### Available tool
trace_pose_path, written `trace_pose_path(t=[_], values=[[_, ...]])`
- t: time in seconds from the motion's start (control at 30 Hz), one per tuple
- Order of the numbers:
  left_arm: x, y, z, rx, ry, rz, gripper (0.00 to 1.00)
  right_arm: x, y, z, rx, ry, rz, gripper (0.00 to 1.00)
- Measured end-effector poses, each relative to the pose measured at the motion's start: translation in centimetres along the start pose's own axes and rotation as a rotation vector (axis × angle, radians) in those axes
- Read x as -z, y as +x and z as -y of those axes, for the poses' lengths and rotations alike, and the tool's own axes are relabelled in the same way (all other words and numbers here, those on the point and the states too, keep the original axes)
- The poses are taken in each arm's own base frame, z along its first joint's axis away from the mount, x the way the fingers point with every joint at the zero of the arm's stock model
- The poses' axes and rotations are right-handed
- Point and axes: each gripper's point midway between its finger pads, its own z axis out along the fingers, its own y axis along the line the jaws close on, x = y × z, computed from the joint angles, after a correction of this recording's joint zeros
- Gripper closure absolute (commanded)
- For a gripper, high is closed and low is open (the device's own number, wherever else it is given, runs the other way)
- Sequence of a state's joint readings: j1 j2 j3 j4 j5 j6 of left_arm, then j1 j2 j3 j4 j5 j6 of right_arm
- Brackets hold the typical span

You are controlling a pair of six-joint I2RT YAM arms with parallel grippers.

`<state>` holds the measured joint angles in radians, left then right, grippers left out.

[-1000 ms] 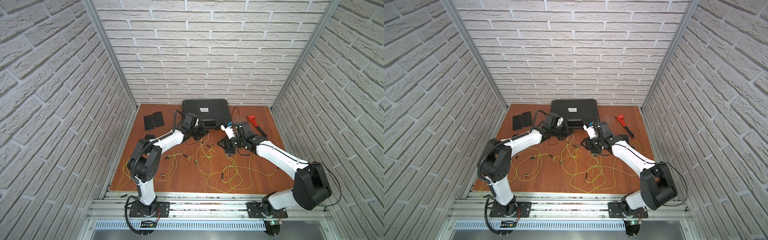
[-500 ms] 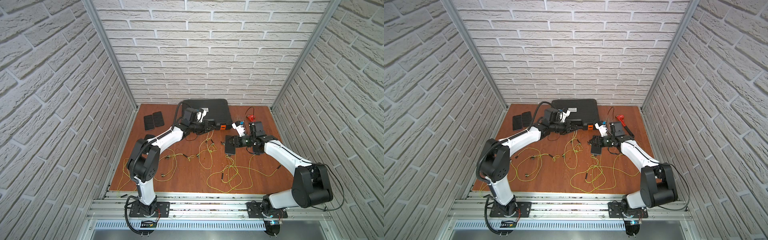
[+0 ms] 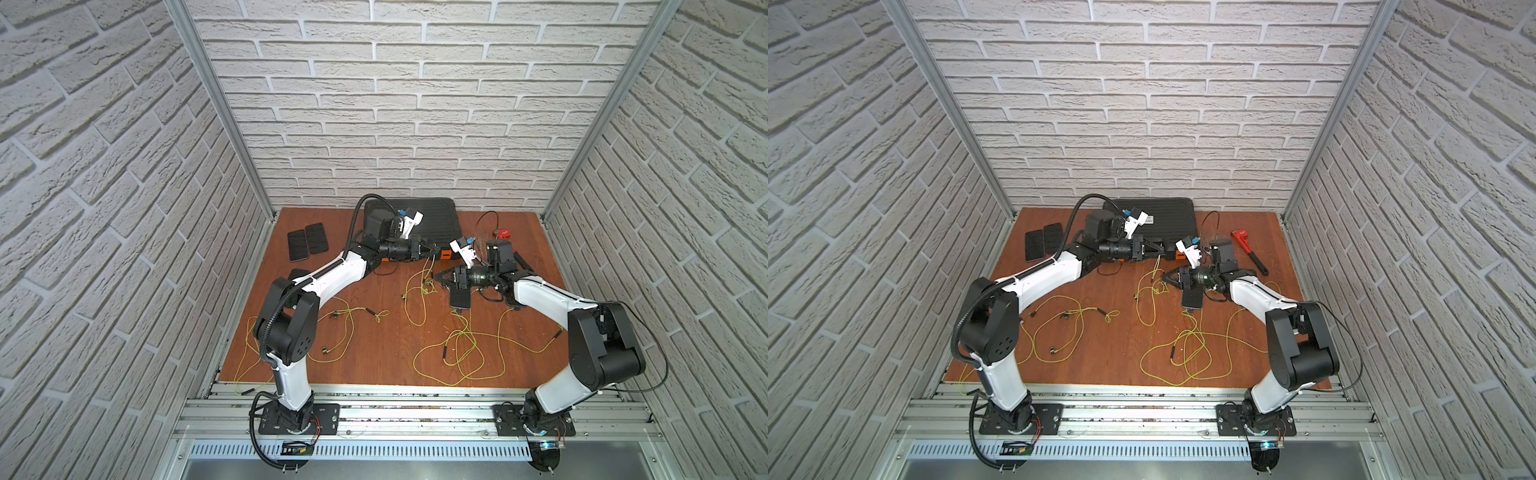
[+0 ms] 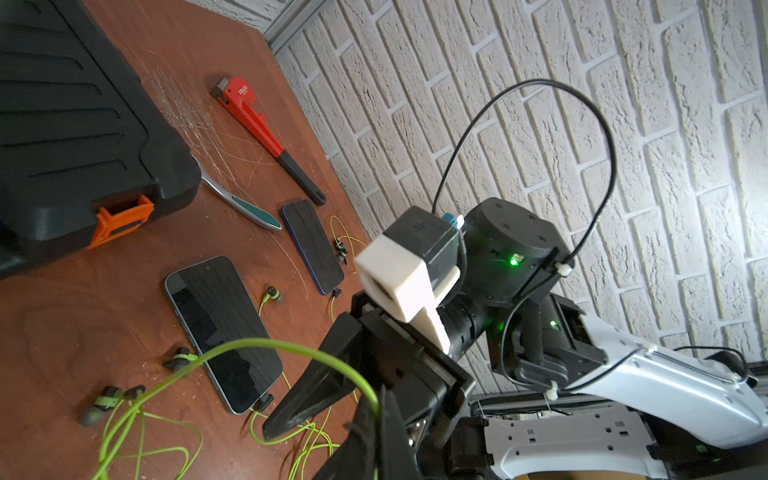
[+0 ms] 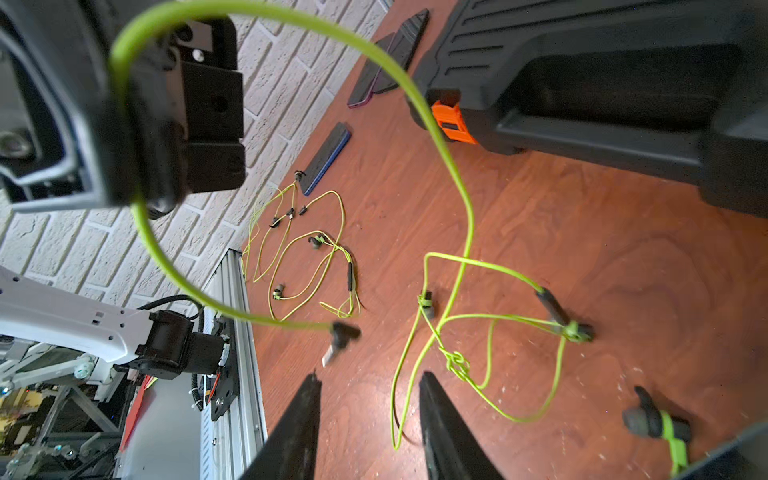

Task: Plug wired earphones into phones
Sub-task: Pick up the wired earphone from the center of the board.

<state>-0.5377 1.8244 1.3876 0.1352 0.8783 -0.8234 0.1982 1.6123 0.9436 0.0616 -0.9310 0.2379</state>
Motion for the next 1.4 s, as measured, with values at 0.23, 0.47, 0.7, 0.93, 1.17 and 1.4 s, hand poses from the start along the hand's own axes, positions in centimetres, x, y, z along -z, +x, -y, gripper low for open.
trace_pose_path(t=[0.23,0.47,0.7,0.93,1.17,1.4], values=[[0.0,-0.2,0.3,-0.006,0.013,0.005,1.0,-0.9,-2.0,-1.9,0.048,-0.05,0.07,0.6],[0.0,-0.2,0.3,-0.008,0.014,0.006,1.0,-0.9,-3.2,-2.2,0.047,-0.051,0.113,0.81],[0.0,-0.3,0.2,-0.02,0.007,0.01,0.71,-0.6,-3.4,-1.9,0.026,-0.008,0.137,0.94],[1.0,-0.6,-3.2,-0.035,-0.152,0.048,0.16,1.0,-3.5,-1.2,-0.075,0.164,0.149,0.94],[4.1,1.7,-5.2,-0.095,-0.366,0.074,0.5,2.5,-2.3,1.4,-0.328,0.47,0.155,0.94],[0.5,7.4,-3.2,-0.27,-0.413,-0.063,0.43,3.9,-0.5,3.5,-0.563,0.648,0.217,0.94]])
